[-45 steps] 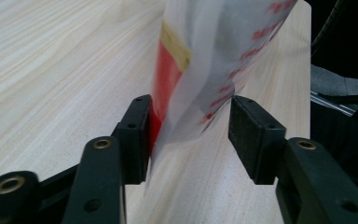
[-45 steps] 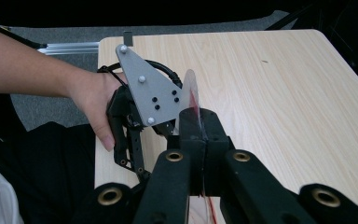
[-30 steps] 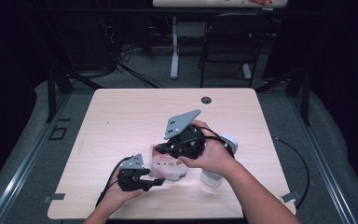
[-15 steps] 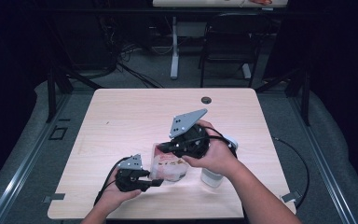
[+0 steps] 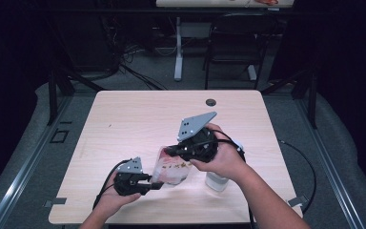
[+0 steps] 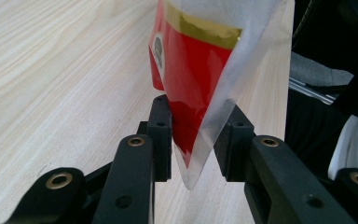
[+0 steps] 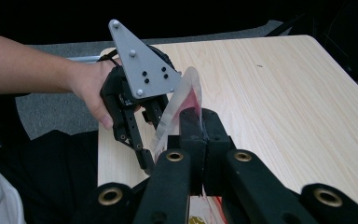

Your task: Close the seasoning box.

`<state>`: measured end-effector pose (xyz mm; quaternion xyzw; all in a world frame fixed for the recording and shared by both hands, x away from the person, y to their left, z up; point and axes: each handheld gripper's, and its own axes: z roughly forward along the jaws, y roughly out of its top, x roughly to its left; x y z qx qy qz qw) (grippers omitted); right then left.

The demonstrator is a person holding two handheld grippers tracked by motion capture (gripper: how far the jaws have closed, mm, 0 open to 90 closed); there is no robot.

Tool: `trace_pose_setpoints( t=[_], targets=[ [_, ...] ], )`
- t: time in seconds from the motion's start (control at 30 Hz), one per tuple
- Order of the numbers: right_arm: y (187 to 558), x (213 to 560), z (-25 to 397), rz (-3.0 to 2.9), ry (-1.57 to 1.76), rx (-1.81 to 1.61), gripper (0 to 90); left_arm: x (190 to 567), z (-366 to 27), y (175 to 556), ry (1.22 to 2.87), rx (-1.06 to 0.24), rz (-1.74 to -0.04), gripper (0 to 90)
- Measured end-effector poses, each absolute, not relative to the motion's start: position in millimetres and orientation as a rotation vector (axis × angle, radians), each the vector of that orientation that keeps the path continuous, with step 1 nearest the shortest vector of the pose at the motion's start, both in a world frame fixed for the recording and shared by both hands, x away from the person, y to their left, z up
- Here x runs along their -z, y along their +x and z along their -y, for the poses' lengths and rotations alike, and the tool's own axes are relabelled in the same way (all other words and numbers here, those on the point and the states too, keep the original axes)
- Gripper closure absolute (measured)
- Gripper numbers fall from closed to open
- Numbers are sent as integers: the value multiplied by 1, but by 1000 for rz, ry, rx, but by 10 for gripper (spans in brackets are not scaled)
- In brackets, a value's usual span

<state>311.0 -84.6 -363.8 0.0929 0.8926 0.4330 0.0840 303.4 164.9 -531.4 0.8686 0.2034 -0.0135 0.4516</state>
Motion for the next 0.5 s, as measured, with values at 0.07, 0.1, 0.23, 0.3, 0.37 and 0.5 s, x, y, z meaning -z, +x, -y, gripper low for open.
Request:
trace_pose_setpoints(
  t=[0.07, 0.1, 0.23, 0.3, 0.37, 0.5],
  targets=[
    [310, 364, 86, -2657, 281, -1298, 900, 530, -166, 303, 2155, 26, -503, 709],
    [309, 364, 86, -2654, 285, -1296, 900, 529, -166, 303, 2155, 23, -505, 710],
    [309, 365, 89, -2649, 291, -1307, 900, 527, -167, 302, 2164, 24, -506, 710],
    [309, 366, 90, -2648, 295, -1306, 900, 527, -167, 302, 2167, 29, -504, 711],
    [309, 367, 91, -2645, 302, -1307, 900, 527, -167, 302, 2171, 36, -509, 711],
    [310, 369, 95, -2643, 315, -1303, 900, 526, -167, 301, 2179, 47, -513, 712]
  ],
)
